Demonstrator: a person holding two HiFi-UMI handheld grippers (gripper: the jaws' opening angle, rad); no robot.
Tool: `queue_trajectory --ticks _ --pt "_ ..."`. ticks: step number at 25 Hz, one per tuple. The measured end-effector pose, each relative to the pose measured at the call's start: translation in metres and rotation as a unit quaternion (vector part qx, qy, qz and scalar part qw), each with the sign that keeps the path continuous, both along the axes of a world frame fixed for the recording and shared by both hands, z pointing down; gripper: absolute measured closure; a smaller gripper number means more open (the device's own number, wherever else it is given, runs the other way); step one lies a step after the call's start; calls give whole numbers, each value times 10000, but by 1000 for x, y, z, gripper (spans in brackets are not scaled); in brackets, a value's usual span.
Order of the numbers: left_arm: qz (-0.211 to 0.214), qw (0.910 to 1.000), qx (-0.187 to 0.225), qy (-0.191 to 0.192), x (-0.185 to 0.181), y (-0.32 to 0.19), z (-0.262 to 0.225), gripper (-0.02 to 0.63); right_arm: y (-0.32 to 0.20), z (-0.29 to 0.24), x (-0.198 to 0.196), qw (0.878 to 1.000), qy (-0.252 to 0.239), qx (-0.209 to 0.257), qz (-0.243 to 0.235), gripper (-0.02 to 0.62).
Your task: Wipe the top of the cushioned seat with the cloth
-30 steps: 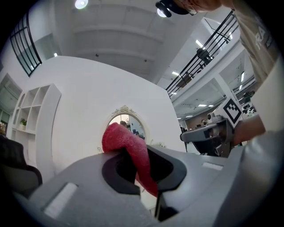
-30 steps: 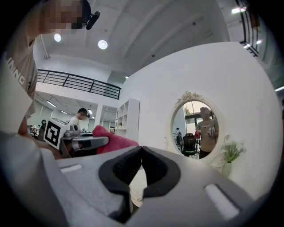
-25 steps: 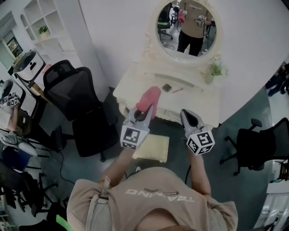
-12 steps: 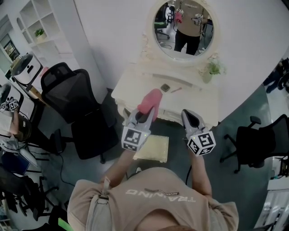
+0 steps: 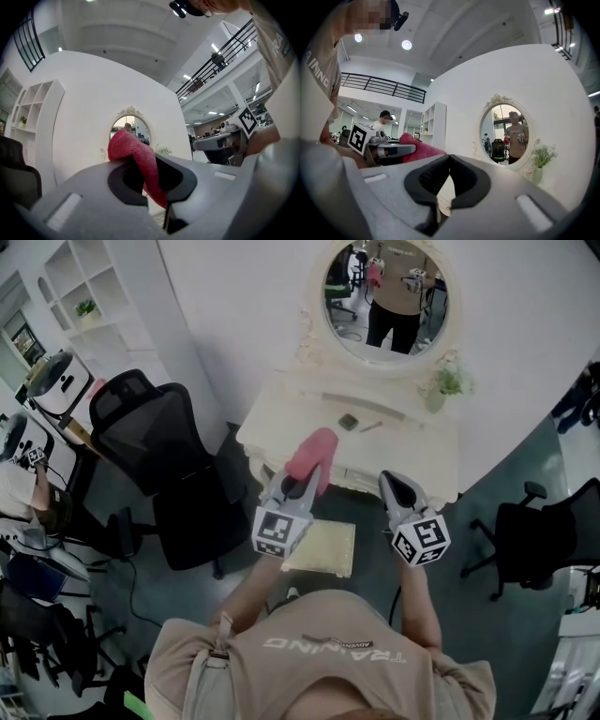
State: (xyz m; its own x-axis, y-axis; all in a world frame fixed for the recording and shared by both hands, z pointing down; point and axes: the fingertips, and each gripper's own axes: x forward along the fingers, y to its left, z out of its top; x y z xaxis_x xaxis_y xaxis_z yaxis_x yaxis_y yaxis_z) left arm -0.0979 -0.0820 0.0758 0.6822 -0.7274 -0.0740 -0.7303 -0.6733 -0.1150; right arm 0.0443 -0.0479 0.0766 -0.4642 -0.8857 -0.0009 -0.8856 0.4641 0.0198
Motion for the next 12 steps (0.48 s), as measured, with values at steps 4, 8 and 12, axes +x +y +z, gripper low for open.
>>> queue_trajectory --ticks 4,8,12 --pt "23 10000 6 27 -1 1 -2 574 1 -5 0 10000 -14 76 30 592" --pt "53 10000 42 -2 0 0 -2 574 -1 -4 1 10000 -28 51 56 591" --pt "-9 10000 63 5 -1 -2 -1 574 -2 -5 3 10000 35 44 33 591"
